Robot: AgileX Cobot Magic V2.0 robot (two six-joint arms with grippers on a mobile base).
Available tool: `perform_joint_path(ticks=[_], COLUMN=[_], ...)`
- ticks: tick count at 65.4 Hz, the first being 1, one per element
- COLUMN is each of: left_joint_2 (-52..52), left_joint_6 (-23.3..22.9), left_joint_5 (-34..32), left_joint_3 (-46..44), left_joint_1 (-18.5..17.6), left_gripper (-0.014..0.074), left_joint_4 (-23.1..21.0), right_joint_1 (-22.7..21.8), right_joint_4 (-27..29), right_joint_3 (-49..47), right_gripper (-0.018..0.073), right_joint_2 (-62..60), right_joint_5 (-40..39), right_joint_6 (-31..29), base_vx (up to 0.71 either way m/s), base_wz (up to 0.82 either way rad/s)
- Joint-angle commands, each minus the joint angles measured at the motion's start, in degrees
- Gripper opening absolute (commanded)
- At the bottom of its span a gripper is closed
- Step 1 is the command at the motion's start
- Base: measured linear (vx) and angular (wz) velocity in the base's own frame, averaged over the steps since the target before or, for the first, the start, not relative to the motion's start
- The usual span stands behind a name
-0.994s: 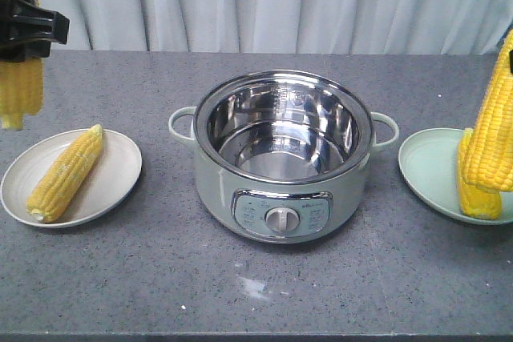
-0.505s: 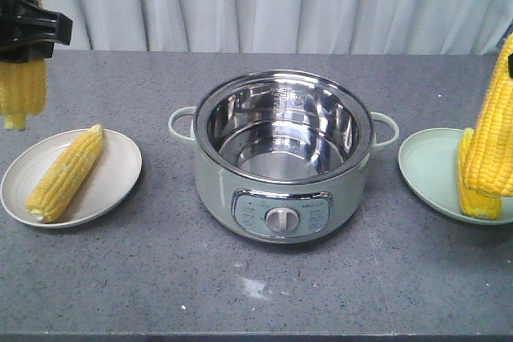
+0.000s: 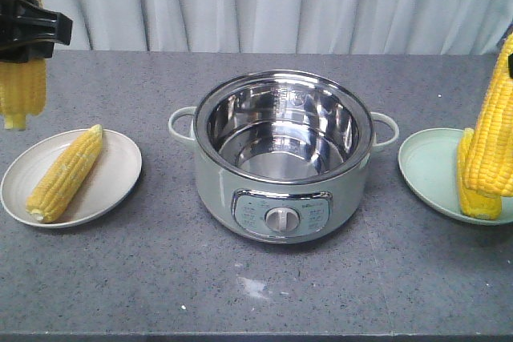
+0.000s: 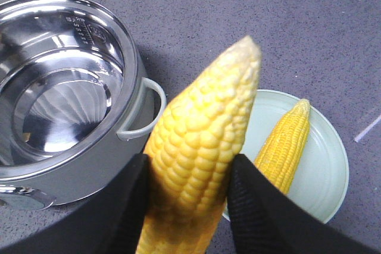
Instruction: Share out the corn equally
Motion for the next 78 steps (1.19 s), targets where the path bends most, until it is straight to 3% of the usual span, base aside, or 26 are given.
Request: perform_joint_path(ticks=[1, 78], left_joint_2=[-1.6, -1.6], left_joint_6=[-0.5, -0.5], left_joint_5=[-3.4, -3.4], left_joint_3=[-1.2, -1.2], left_joint_1=[0.0, 0.0], left_gripper=[0.0004, 0.0004], left_joint_4=[0.9, 0.9], right_joint_1=[-0.4, -0.4], right_joint_4=[1.2, 1.2], right_joint_3=[-1.2, -1.2], right_gripper=[0.0193, 0.0193], right_joint_2=[-1.1, -1.1], right_joint_5=[-3.3, -3.3], right_joint_6=[-0.1, -0.1], base_vx=[0.00, 0.00], base_wz=[0.00, 0.00])
